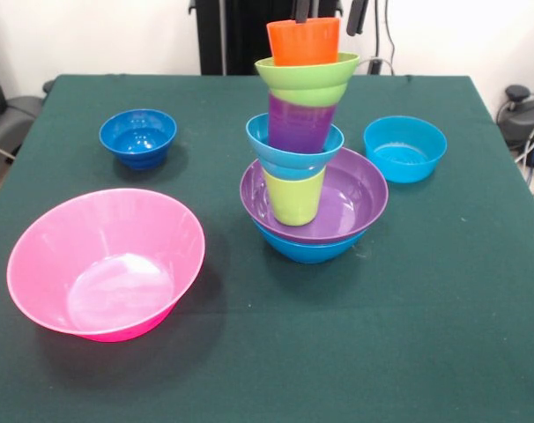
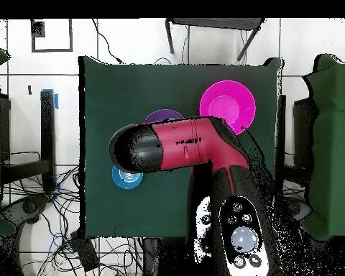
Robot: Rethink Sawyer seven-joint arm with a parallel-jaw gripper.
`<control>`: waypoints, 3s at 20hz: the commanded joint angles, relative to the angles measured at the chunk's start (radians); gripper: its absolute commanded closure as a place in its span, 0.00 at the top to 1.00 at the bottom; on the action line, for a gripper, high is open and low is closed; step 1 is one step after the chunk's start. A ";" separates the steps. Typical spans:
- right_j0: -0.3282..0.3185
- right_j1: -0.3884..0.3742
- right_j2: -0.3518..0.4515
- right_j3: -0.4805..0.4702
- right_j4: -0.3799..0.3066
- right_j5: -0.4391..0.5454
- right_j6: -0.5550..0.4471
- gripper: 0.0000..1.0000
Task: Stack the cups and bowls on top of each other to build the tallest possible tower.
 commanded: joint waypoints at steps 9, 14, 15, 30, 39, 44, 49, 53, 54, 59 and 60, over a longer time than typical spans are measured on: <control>0.008 0.037 0.016 -0.026 0.013 0.109 -0.037 1.00; 0.007 0.020 0.017 -0.020 0.020 0.124 -0.042 1.00; 0.007 0.019 0.017 -0.020 0.021 0.128 -0.044 1.00; 0.000 -0.004 0.024 -0.028 0.037 0.175 -0.065 1.00; 0.003 0.002 0.025 -0.034 0.031 0.163 -0.060 1.00; 0.001 -0.002 0.026 -0.029 0.034 0.163 -0.064 1.00; 0.001 -0.020 0.020 0.010 0.036 0.133 -0.057 1.00; -0.007 -0.018 0.024 0.000 0.036 0.144 -0.073 1.00; -0.008 -0.014 0.024 -0.002 0.035 0.140 -0.071 1.00; -0.004 -0.012 0.020 0.009 0.030 0.118 -0.057 1.00; -0.003 -0.017 0.018 0.019 0.029 0.109 -0.054 1.00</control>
